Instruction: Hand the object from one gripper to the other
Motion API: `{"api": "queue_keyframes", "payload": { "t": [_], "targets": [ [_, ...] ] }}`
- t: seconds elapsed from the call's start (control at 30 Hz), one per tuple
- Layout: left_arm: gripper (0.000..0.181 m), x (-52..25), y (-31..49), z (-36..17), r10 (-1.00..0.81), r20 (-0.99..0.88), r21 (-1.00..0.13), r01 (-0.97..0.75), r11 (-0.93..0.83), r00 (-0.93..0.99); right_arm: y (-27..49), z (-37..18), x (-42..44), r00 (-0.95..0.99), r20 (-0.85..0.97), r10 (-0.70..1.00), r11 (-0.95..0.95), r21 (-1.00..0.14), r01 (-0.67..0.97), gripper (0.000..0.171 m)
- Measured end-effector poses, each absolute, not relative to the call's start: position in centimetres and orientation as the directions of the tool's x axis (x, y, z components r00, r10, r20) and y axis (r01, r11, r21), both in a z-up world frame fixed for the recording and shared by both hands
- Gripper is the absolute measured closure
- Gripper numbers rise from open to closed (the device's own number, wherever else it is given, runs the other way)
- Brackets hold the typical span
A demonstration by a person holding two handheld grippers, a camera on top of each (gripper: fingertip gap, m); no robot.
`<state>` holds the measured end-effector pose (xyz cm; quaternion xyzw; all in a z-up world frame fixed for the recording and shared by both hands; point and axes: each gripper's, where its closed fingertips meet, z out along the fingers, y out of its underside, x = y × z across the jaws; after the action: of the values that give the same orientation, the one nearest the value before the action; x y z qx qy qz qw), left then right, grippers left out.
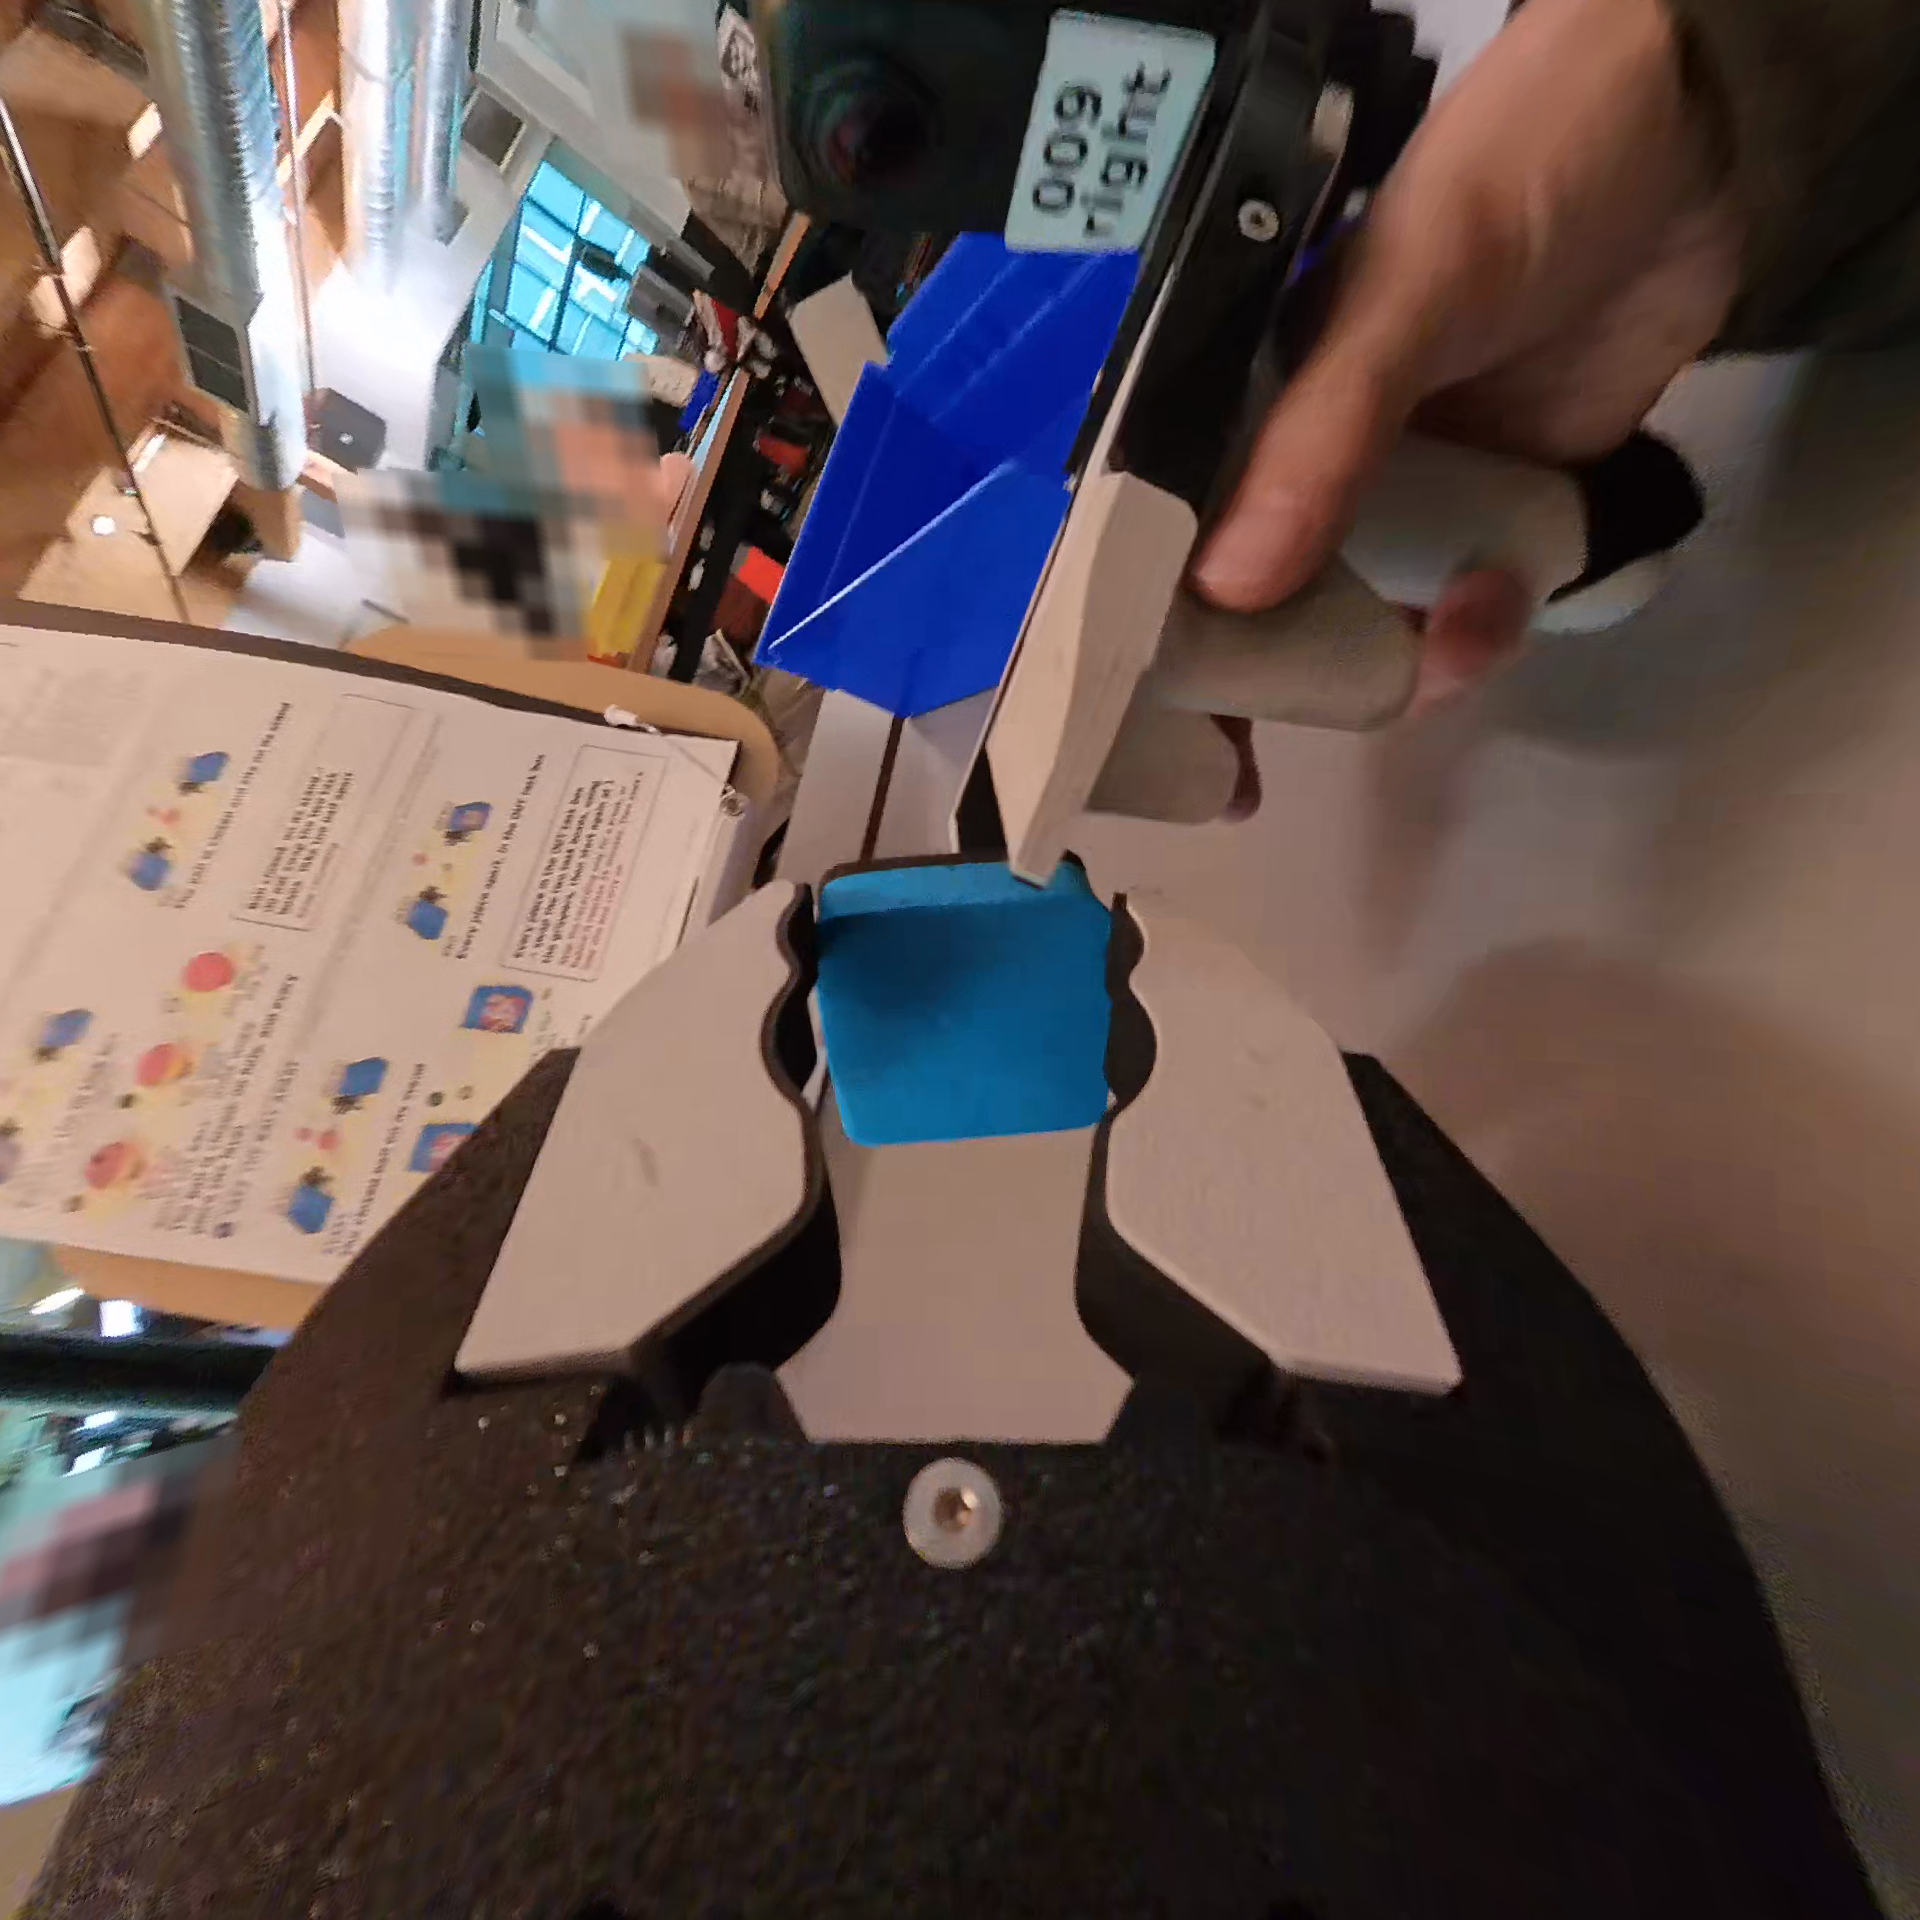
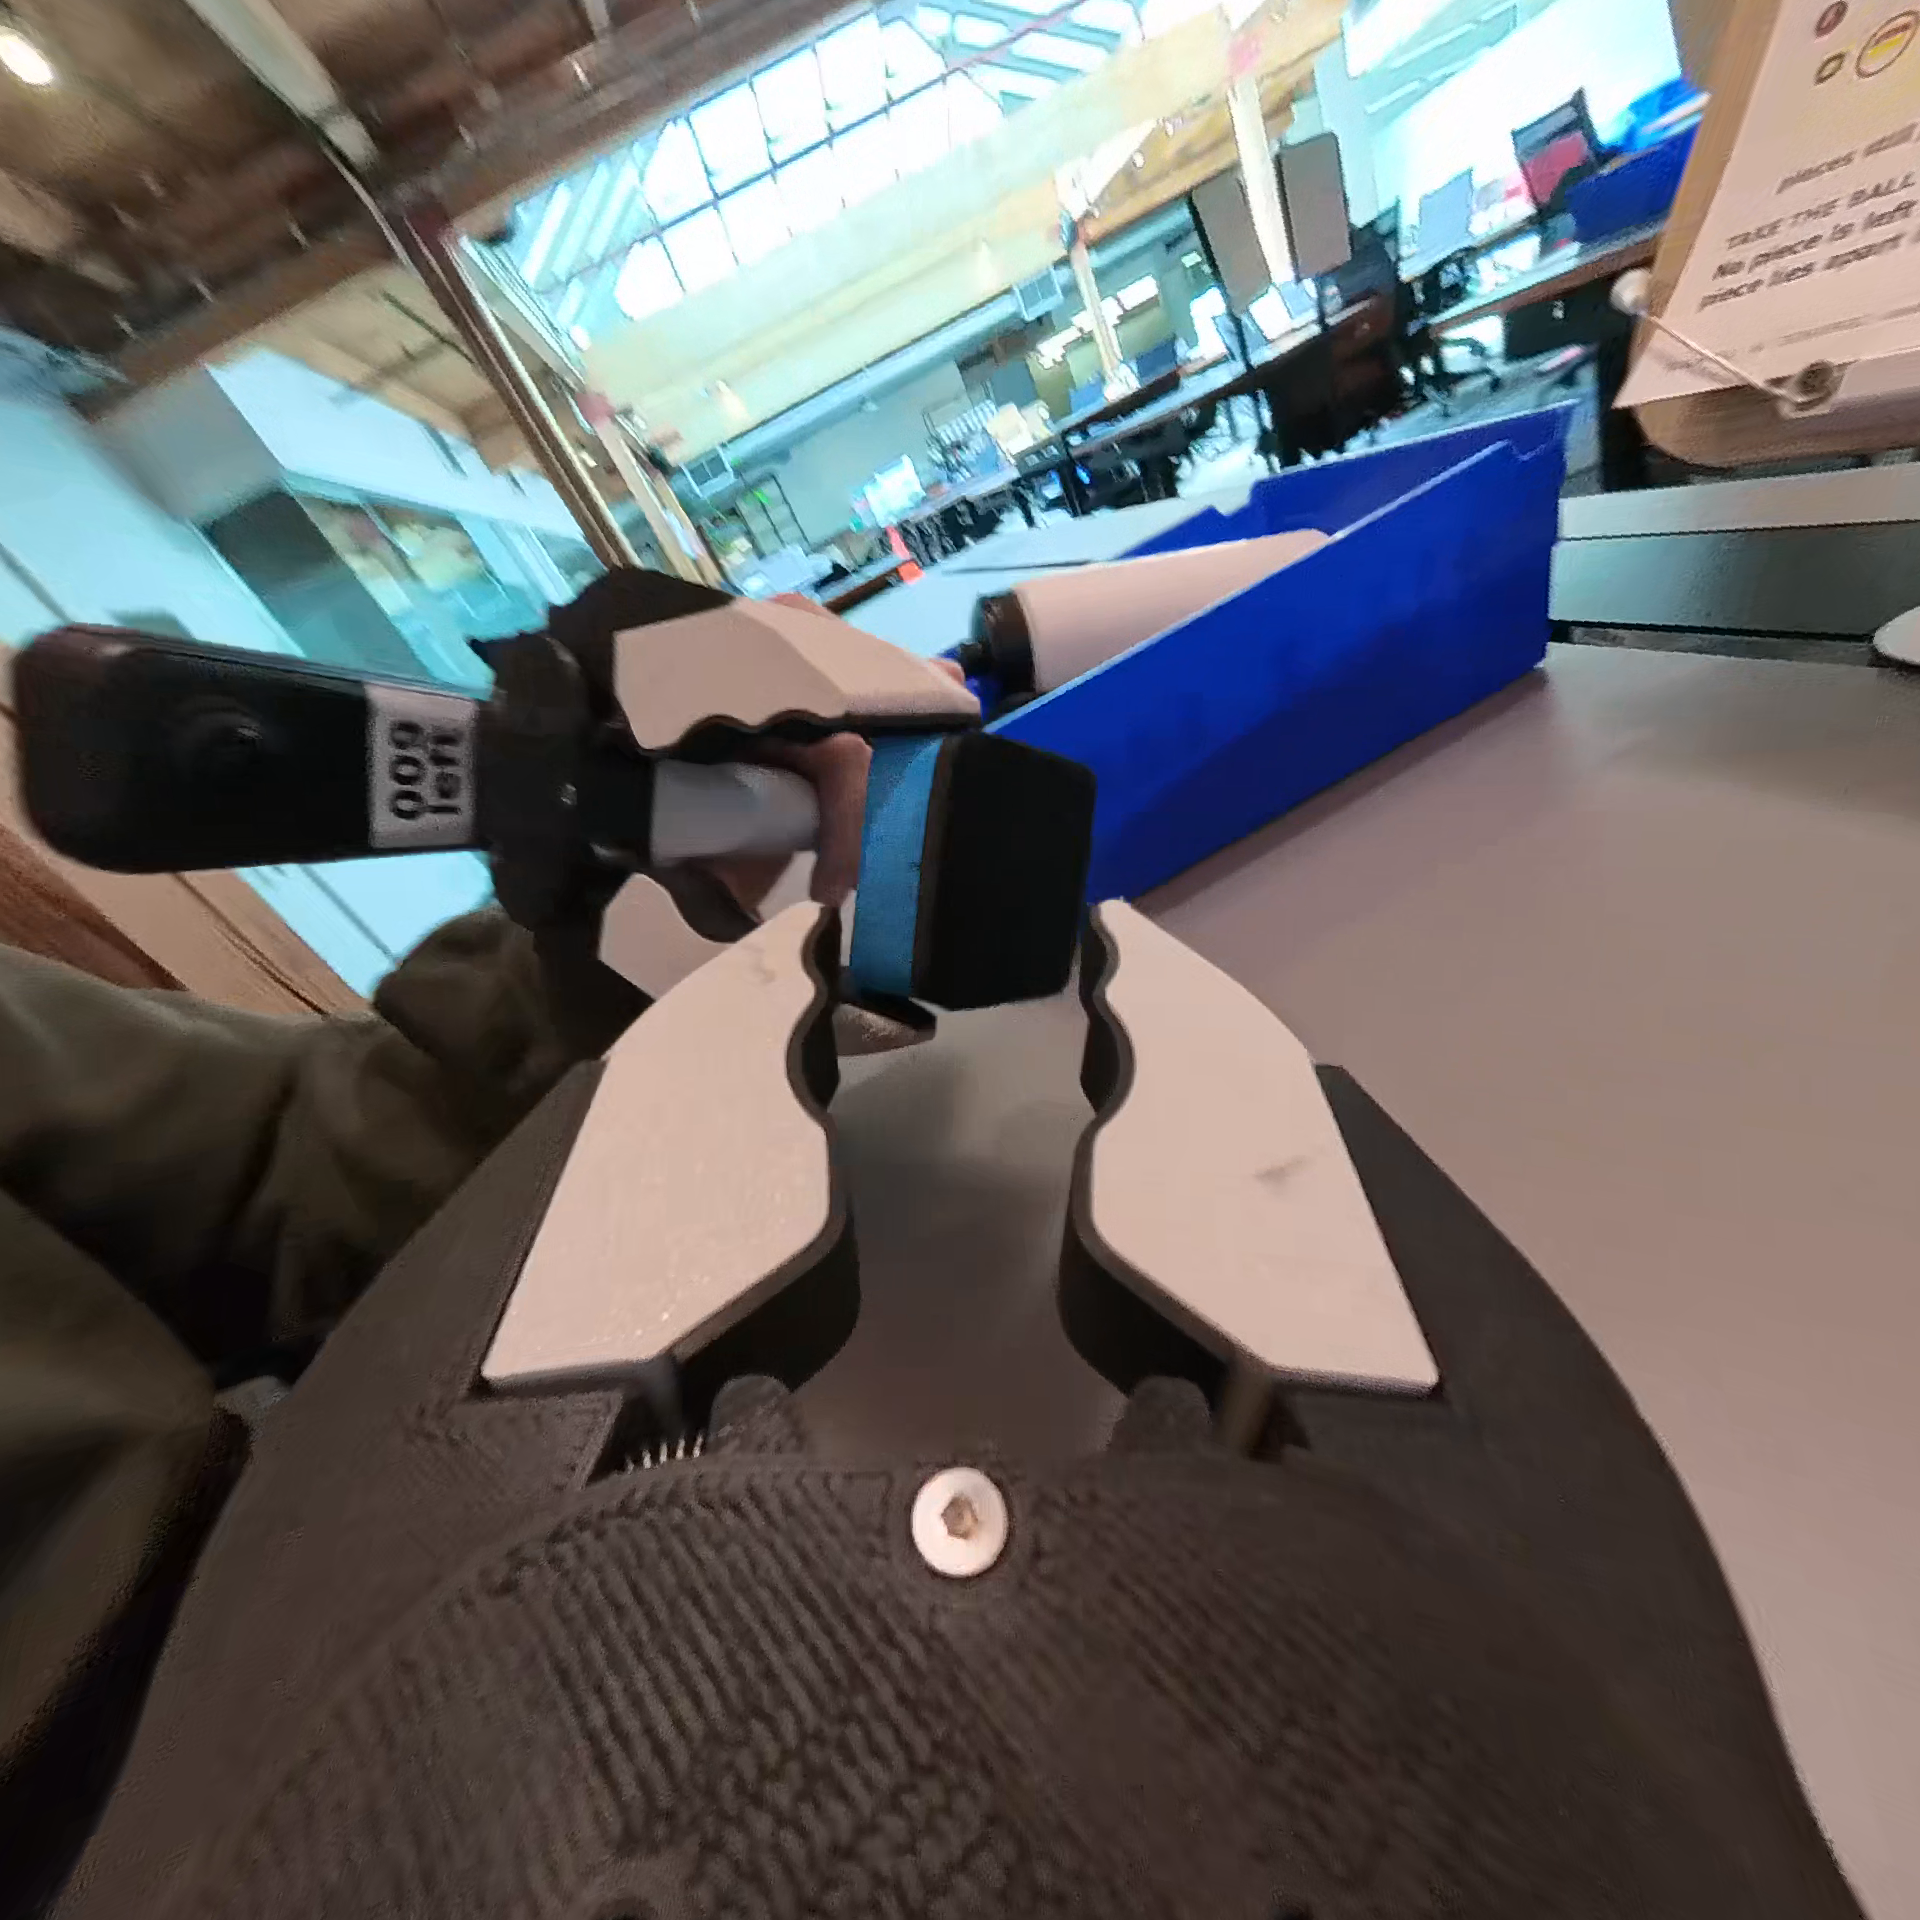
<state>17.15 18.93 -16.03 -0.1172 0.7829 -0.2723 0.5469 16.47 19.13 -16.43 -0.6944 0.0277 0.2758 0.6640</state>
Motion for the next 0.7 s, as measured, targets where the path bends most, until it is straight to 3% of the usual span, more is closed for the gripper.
{"api": "queue_keyframes", "payload": {
  "t": [0.3, 0.4, 0.5, 0.57, 0.63, 0.7],
  "targets": [
    [0.128, 18.7, 20.5, -17.8, -0.291, -0.916, -0.283, -0.069, 0.957, -0.275, 20.1, -18.1, 17.5, 0.989, -0.076, 0.127, -0.143, -0.988, -0.058, 0.151],
    [0.128, 18.9, 20.5, -18.0, -0.28, -0.923, -0.27, -0.076, 0.96, -0.263, 20.1, -18.2, 17.7, 0.993, -0.025, 0.115, -0.175, -0.984, -0.004, 0.152],
    [0.129, 18.8, 19.9, -17.5, -0.367, -0.892, -0.369, -0.042, 0.928, -0.266, 19.6, -17.7, 17.7, 0.986, -0.067, 0.153, -0.153, -0.987, -0.043, 0.153],
    [0.121, 18.4, 19.2, -16.6, -0.489, -0.824, -0.511, 0.005, 0.859, -0.288, 19.2, -17.0, 18.3, 0.985, -0.071, 0.155, -0.114, -0.992, -0.053, 0.153],
    [0.114, 18.0, 18.5, -15.3, -0.664, -0.659, -0.719, 0.037, 0.694, -0.353, 18.6, -15.9, 18.9, 0.985, -0.066, 0.16, -0.048, -0.997, -0.059, 0.153],
    [0.106, 17.4, 17.7, -14.0, -0.804, -0.359, -0.915, 0.008, 0.403, -0.474, 17.7, -14.0, 19.2, 0.988, -0.007, 0.156, 0.078, -0.997, -0.019, 0.153]
  ]
}}
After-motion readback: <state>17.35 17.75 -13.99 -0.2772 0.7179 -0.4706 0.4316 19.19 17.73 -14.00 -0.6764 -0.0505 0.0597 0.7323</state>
